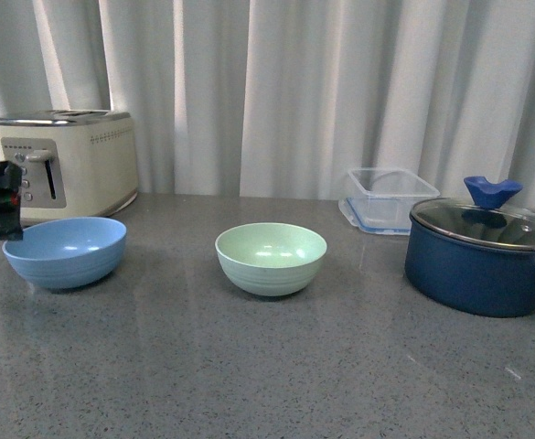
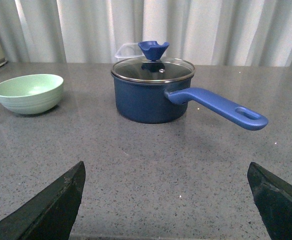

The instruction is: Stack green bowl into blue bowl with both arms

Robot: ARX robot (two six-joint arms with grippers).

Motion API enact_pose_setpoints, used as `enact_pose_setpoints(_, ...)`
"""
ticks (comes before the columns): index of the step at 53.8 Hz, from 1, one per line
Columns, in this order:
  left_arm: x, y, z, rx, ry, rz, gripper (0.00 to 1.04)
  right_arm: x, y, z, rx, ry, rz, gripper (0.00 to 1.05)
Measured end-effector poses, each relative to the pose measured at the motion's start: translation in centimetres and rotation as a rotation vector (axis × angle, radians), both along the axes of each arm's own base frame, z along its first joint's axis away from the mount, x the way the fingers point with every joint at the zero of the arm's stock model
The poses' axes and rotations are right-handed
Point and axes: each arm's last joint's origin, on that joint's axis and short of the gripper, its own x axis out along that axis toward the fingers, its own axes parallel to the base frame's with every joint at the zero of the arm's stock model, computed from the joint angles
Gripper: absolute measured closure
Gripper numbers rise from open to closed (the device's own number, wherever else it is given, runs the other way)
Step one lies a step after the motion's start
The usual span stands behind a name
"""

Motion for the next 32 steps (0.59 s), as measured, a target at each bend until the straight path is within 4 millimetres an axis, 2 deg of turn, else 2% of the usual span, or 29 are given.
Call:
enact_pose_setpoints(7,2.3,-0.1,0.5,0.051,-0.016,0.049,0.07,0.0,0.0,0.0,0.0,0.0,0.001,0.1)
enact_pose_setpoints(32,8.3,1.8,-2.7,0.045,0.037,0.127,0.07,0.0,0.0,0.0,0.0,0.0,0.0,0.1)
